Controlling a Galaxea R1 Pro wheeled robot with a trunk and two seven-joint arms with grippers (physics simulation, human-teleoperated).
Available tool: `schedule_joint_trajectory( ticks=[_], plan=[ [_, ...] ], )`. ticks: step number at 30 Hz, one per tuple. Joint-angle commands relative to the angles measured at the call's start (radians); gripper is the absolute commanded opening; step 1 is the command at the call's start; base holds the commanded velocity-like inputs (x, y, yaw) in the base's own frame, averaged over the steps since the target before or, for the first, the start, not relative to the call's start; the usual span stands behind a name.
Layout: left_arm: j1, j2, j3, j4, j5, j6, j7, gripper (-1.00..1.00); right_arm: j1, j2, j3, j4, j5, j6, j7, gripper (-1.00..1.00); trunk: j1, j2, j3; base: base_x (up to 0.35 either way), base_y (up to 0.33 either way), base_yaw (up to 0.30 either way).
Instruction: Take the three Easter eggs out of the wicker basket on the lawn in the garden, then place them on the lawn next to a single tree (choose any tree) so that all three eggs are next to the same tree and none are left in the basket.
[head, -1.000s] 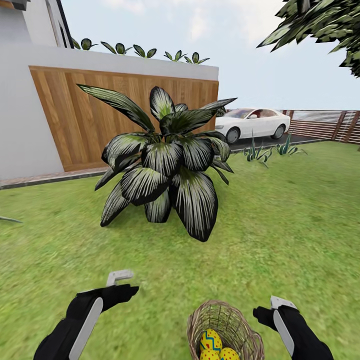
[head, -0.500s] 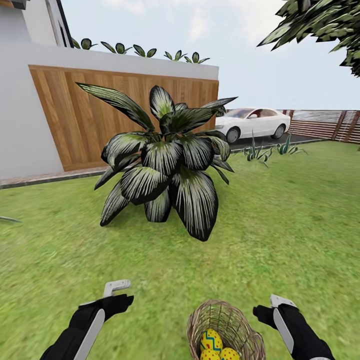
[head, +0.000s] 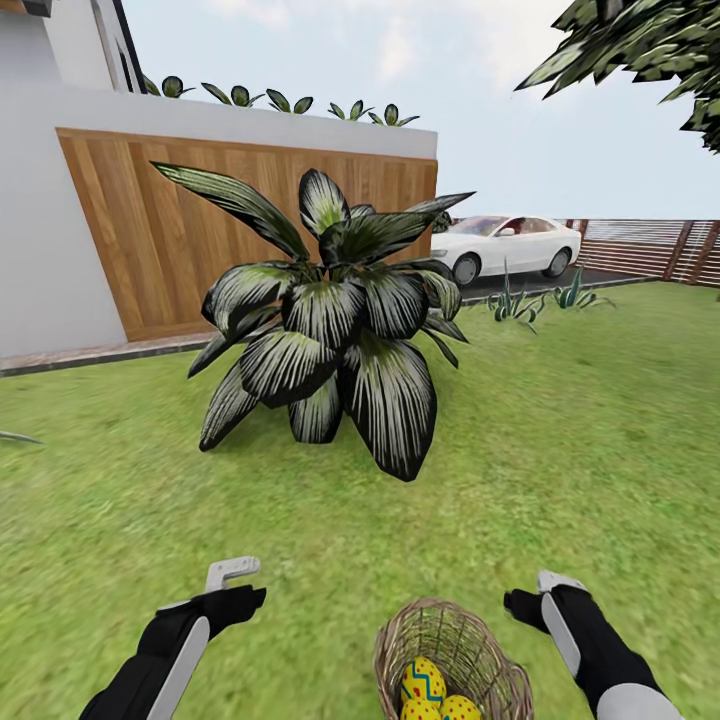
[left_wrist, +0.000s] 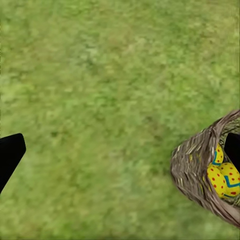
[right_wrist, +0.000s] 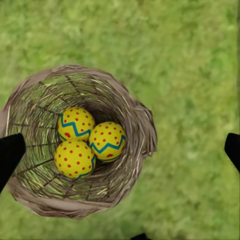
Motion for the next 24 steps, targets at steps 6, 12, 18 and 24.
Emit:
schedule_joint_trajectory(
  ticks=[6,12,18,24],
  plan=[
    [-0.001,0.001,-0.004,-0.001,0.009,0.005,0.012,1.0,-0.037,0.005,0.002,0.045,-0.01,0.01,-0.069,1.0,0.023,-0.043,-0.02,0.0,0.0,0.0],
    [0.0,0.001,-0.003,0.005,0.007,-0.001,0.012,1.0,-0.045,0.001,0.003,0.07,-0.01,0.004,-0.085,1.0,0.046,-0.085,-0.039,0.0,0.0,0.0],
    [0.014,0.001,-0.003,0.004,0.008,-0.004,0.01,1.0,-0.046,0.0,0.004,0.094,-0.009,0.001,-0.088,1.0,0.069,-0.127,-0.058,0.0,0.0,0.0],
    [0.027,0.001,-0.003,0.001,0.008,-0.006,0.012,1.0,-0.046,-0.001,0.003,0.15,-0.009,-0.064,-0.088,1.0,0.092,-0.169,-0.077,0.0,0.0,0.0]
  ],
)
